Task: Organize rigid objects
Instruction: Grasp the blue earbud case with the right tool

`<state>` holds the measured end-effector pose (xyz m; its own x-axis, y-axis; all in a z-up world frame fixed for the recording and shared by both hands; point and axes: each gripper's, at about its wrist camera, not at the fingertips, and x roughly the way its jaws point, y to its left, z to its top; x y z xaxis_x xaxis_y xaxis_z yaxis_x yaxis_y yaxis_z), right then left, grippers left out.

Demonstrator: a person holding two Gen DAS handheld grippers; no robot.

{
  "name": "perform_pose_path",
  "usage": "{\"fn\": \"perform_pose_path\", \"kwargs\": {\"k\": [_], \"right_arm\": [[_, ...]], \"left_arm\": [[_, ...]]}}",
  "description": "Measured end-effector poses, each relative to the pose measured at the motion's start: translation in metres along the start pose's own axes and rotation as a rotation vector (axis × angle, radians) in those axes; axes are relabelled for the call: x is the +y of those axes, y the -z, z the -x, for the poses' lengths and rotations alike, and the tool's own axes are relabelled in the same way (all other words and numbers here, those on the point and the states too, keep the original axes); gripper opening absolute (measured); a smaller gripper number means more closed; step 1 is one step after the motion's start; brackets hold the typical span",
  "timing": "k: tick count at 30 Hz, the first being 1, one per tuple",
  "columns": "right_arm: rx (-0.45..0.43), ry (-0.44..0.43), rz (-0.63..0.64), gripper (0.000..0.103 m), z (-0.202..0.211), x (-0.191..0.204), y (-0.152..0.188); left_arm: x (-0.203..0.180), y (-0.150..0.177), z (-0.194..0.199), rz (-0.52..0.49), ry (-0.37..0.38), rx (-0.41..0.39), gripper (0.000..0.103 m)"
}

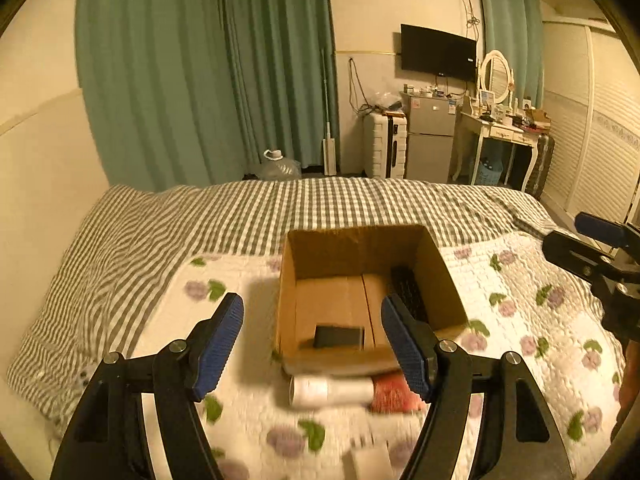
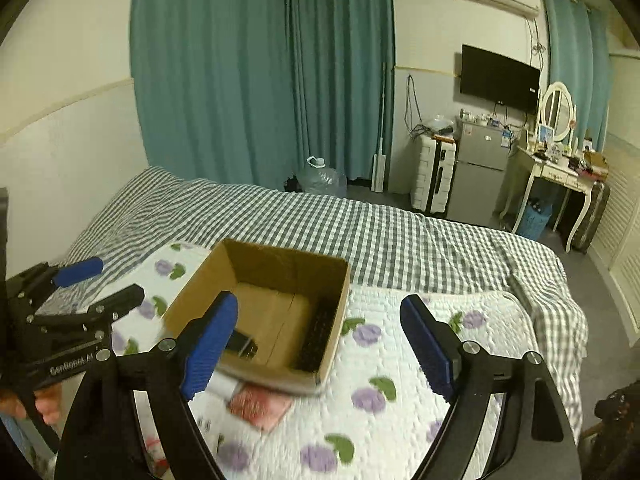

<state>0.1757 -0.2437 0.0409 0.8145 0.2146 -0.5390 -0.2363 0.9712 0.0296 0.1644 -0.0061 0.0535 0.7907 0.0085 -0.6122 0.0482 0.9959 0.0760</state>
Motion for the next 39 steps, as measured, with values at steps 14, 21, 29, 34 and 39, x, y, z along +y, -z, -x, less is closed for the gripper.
{"fn": "perform_pose_path", "kwargs": {"k": [14, 21, 29, 34, 39], "right_arm": [[0.213, -0.14, 0.064, 0.083, -0.034, 0.05, 0.142], [0.367, -0.235, 0.103, 0.083, -0.062, 0.073, 0.198], [0.462, -0.271, 0.095, 0.077, -0.09, 0.101, 0.226], [0.468, -0.268, 0.088, 0.05, -0.087, 0.097, 0.227], [0.405, -0.206, 0.086, 0.05, -0.07, 0.079, 0.215]], "left_arm": [[-0.002, 0.141, -0.039, 0.059, 0.002, 0.208, 0.074], [0.017, 0.163, -0.041, 0.125, -0.036, 0.262, 0.074], [0.019, 0.166, -0.043, 0.132, -0.033, 0.283, 0.074], [0.01, 0.169, -0.042, 0.094, -0.035, 0.292, 0.074], [-0.001, 0.17, -0.043, 0.063, -0.038, 0.305, 0.074]]}}
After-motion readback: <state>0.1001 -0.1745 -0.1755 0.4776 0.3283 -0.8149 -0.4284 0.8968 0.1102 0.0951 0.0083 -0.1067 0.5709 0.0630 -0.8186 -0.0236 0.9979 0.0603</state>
